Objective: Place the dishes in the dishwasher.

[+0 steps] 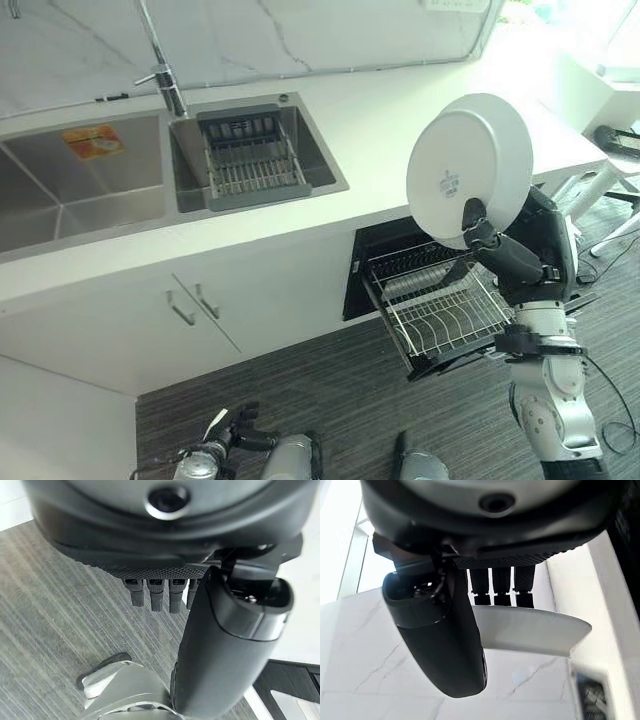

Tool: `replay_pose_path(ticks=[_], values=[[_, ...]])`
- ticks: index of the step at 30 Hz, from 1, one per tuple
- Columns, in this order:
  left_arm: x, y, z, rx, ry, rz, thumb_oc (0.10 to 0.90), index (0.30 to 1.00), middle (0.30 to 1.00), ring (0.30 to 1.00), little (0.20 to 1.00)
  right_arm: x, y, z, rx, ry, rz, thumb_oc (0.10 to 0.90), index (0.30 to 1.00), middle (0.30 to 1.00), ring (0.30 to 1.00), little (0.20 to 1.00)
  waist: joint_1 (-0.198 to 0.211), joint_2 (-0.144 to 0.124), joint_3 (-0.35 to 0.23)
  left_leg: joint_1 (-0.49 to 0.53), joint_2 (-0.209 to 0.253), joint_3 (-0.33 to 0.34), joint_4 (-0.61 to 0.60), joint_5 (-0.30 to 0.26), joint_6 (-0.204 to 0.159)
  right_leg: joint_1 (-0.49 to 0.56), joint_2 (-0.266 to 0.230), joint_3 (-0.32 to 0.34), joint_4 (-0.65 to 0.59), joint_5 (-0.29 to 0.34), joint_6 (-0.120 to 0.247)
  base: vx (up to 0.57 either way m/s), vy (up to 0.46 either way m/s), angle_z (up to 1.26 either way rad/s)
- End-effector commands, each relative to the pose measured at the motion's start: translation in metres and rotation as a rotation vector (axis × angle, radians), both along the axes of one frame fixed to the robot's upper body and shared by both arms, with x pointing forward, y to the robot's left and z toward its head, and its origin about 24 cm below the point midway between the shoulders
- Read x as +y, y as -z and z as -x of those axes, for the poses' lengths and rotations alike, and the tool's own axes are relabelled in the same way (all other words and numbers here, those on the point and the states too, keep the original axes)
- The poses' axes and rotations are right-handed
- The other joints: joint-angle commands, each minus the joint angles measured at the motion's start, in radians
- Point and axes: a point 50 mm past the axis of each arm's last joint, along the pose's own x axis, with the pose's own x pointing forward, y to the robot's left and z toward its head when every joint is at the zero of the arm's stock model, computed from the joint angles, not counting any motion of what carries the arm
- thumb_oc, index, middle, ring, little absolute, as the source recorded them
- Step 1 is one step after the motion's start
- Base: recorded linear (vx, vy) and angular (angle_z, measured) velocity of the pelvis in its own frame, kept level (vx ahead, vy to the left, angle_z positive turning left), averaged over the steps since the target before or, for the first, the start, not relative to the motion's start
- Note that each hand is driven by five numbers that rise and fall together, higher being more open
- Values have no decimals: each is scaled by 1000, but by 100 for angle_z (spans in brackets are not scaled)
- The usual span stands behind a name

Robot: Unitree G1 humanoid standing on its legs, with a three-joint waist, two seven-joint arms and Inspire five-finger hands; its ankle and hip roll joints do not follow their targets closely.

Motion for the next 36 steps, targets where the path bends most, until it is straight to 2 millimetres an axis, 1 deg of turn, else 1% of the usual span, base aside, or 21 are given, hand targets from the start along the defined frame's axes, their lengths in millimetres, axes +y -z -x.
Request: replay_pose_path(ticks=[1,3,4,5,7,9,11,13,16,21,24,26,27,29,31,33,36], values=[[-19,19,43,157,117,9,800,900,900,900,900,-20,-63,12,-322,111,62,400,300,300,300,300,-23,17,-67,111,196,65,-133,-7,-118,-27,-28,6,56,-134,42,-20,-167,6],[-22,23,54,174,16,56,800,900,900,900,900,-25,-61,13,-319,158,124,400,300,300,300,300,-30,21,-70,105,206,64,-133,1,-128,-31,-20,1,56,-139,35,-20,-132,10],[-22,24,55,175,5,57,800,900,900,900,900,-25,-61,13,-319,162,131,400,300,300,300,300,-31,22,-70,105,206,64,-133,1,-128,-32,-19,1,56,-139,35,-7,-89,4],[-21,25,61,185,-31,59,800,900,900,900,900,-27,-60,14,-309,185,164,400,300,300,300,300,-33,23,-73,105,205,59,-133,0,-131,-31,-18,1,56,-142,33,2,-47,-4],[-19,26,65,196,-50,50,800,900,900,900,900,-29,-57,13,-286,202,192,400,300,300,300,300,-35,26,-78,104,203,54,-133,1,-136,-30,-18,2,56,-143,33,2,-31,-5],[-15,27,70,212,-68,31,800,900,900,900,900,-29,-49,9,-246,247,282,400,300,300,300,300,-38,32,-85,109,197,49,-133,-2,-139,-25,-23,0,56,-143,37,0,0,0],[-12,27,72,217,-72,24,800,900,900,900,900,-29,-46,8,-229,259,323,400,300,300,300,300,-38,34,-86,111,195,49,-133,-3,-139,-23,-27,-3,56,-142,40,14,25,4],[-9,27,75,225,-85,10,800,900,900,900,900,-32,-38,4,-171,260,354,400,300,300,300,300,-37,35,-89,113,191,47,-133,-7,-140,-23,-34,-5,56,-139,45,13,42,6],[-4,26,78,234,-105,-1,800,900,900,900,900,-33,-27,-1,-116,268,452,400,300,300,300,300,-32,35,-90,115,180,41,-133,-12,-138,-21,-41,-9,56,-135,51,11,40,4],[4,24,78,247,-101,-31,800,900,900,900,900,-29,-16,-11,-78,301,718,400,300,300,300,300,-12,26,-88,112,162,26,-133,-20,-133,-24,-56,-20,56,-124,64,11,32,8],[9,22,75,240,-92,-44,800,900,900,900,900,-31,-13,-18,-40,299,792,400,300,300,300,300,2,20,-86,108,155,15,-133,-24,-130,-25,-63,-28,56,-120,69,2,14,17],[13,21,72,235,-80,-54,800,900,900,900,900,-31,-7,-23,-17,307,881,400,300,300,300,300,12,17,-85,106,150,10,-133,-25,-128,-25,-67,-33,56,-117,72,1,8,15],[16,19,68,226,-71,-62,800,900,900,900,900,-35,2,-29,37,314,961,400,300,300,300,300,25,13,-85,104,146,2,-133,-25,-126,-23,-72,-42,56,-115,75,8,7,21],[20,16,64,219,-44,-76,800,900,900,900,900,-45,23,-37,157,332,991,400,300,300,300,300,48,9,-87,98,138,-10,-133,-25,-123,-14,-79,-59,56,-115,77,14,5,23],[22,16,63,222,-38,-82,800,900,900,900,900,-49,33,-38,206,333,1004,400,300,300,300,300,55,9,-86,98,136,-15,-133,-25,-121,-9,-81,-65,56,-115,77,19,-1,25],[26,14,63,233,-26,-96,800,900,900,900,900,-54,47,-43,278,344,1041,400,300,300,300,300,72,11,-85,97,131,-25,-133,-24,-120,-1,-87,-80,56,-115,78,39,-2,25],[30,13,64,240,-14,-105,800,900,900,900,900,-56,53,-48,312,357,1108,400,300,300,300,300,86,12,-83,99,129,-32,-133,-23,-121,4,-90,-88,56,-114,78,41,-8,8]])
